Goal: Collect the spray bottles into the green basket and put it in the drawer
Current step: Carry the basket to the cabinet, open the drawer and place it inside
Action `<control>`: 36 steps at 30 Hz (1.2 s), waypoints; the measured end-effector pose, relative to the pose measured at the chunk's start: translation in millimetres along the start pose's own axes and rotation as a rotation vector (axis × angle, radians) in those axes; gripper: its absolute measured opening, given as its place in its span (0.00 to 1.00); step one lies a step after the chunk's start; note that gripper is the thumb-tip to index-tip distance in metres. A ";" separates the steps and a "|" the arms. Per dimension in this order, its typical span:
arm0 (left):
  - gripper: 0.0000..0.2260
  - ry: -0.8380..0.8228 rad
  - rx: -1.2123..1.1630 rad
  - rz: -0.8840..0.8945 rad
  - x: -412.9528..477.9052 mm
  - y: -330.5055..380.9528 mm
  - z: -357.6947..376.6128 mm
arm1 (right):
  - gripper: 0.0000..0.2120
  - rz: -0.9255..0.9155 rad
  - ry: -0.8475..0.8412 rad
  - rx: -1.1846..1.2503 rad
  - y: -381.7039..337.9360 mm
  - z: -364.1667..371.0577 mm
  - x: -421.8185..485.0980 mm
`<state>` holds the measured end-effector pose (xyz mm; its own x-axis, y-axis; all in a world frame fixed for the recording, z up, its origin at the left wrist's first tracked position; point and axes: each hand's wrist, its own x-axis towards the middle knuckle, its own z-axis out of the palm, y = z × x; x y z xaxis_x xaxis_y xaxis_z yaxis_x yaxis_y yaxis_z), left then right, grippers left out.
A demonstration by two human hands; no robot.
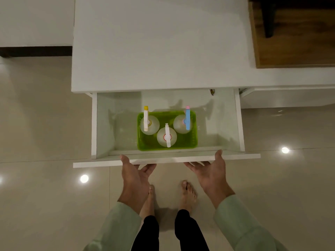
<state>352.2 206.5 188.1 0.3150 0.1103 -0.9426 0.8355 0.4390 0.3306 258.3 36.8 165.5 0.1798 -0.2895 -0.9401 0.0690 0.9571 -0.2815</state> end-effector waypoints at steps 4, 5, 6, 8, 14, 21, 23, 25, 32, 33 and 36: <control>0.25 -0.039 -0.023 0.034 7.3 12.1 19.4 | 0.23 0.034 -0.007 0.023 -12.5 22.4 9.3; 0.27 -0.052 -0.024 0.039 9.2 15.9 25.3 | 0.24 0.039 -0.019 0.022 -16.1 29.2 11.7; 0.29 -0.065 -0.028 0.038 10.7 20.2 31.5 | 0.25 0.043 -0.033 0.019 -19.8 35.8 14.2; 0.31 -0.091 -0.057 0.024 13.5 30.6 45.9 | 0.26 0.045 -0.069 0.020 -27.2 50.6 20.4; 0.37 -0.154 -0.182 -0.013 30.1 63.1 87.2 | 0.32 0.034 -0.105 0.032 -49.9 95.7 38.0; 0.43 -0.252 -0.226 0.008 40.8 96.8 132.8 | 0.37 -0.025 -0.178 0.028 -70.2 141.7 45.0; 0.43 -0.266 -0.229 0.019 43.4 104.8 142.4 | 0.38 -0.040 -0.178 0.029 -75.8 154.6 45.0; 0.42 -0.282 -0.237 0.032 43.8 111.2 150.5 | 0.38 -0.053 -0.187 0.036 -79.9 165.3 44.7; 0.41 -0.355 -0.225 0.060 49.6 120.5 158.3 | 0.41 -0.078 -0.246 0.056 -87.4 174.3 49.8; 0.42 -0.378 -0.224 0.051 46.3 118.1 154.9 | 0.42 -0.071 -0.255 0.057 -87.2 172.2 47.3; 0.41 -0.389 -0.142 0.067 45.0 112.3 137.0 | 0.38 -0.069 -0.296 -0.008 -84.3 156.7 43.5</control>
<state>521.9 138.5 189.2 0.5363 -0.1904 -0.8223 0.7455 0.5636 0.3557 414.1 -58.7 178.4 0.4529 -0.3442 -0.8224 0.0830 0.9348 -0.3455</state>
